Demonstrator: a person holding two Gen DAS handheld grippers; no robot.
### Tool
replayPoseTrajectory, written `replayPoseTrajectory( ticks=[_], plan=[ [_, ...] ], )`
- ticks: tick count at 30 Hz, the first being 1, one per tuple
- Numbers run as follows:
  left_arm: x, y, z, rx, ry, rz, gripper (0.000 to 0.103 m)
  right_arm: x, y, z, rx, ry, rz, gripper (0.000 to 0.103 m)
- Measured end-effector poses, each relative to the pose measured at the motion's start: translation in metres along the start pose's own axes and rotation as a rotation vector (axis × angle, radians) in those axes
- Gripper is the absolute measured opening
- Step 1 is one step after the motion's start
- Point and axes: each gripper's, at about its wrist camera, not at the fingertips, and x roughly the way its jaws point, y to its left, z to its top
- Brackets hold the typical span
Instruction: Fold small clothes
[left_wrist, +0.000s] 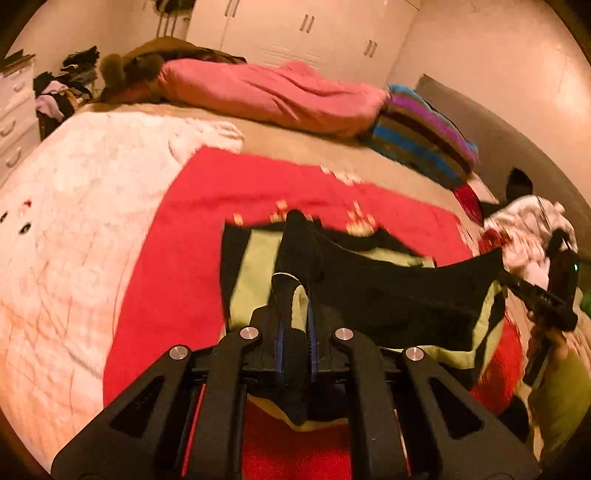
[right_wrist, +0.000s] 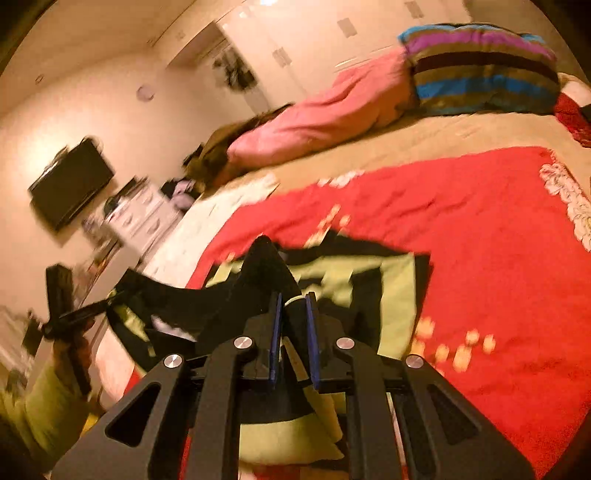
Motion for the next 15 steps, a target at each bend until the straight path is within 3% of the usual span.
replayPoseTrajectory(
  ticks=[4,7,10,11,13,15],
  plan=[
    [0.036,0.0,0.032,-0.013,-0.005,0.037,0.003,0.025,-0.011,0.022,0.045,-0.044,-0.048,0.012],
    [0.067,-0.003,0.044,-0.018,0.005,0.089,0.004,0.055,-0.022,0.03,0.07,-0.02,-0.147,0.012],
    [0.104,0.006,0.041,-0.058,0.077,0.17,0.018,0.077,-0.033,0.026,0.061,0.031,-0.297,0.023],
    [0.116,0.011,0.038,-0.069,0.104,0.194,0.024,0.08,-0.036,0.024,0.06,0.038,-0.319,0.032],
    [0.126,0.017,0.03,-0.069,0.124,0.224,0.024,0.077,-0.039,0.019,0.052,0.04,-0.346,0.043],
    [0.122,0.022,0.025,-0.065,0.114,0.229,0.025,0.071,-0.035,0.014,0.001,0.031,-0.327,0.046]
  ],
)
